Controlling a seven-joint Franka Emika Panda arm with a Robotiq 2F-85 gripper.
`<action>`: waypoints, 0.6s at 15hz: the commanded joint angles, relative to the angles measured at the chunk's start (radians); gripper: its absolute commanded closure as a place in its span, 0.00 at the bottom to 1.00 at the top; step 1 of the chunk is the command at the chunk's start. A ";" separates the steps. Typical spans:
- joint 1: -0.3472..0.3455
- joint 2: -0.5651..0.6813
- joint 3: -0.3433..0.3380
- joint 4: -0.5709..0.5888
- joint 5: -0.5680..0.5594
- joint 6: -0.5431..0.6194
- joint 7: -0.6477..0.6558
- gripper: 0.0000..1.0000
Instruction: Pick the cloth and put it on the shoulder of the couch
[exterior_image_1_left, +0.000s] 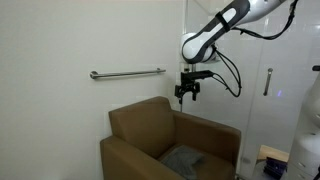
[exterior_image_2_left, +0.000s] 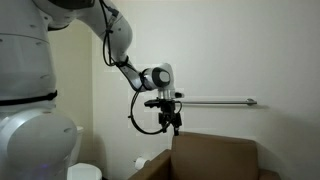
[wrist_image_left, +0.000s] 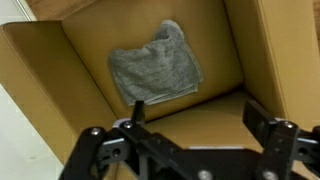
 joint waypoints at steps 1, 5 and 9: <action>-0.008 0.042 -0.011 -0.031 -0.008 0.064 -0.031 0.00; -0.015 0.081 -0.031 -0.030 -0.015 0.046 -0.052 0.00; -0.004 0.084 -0.033 -0.027 -0.001 0.043 -0.021 0.00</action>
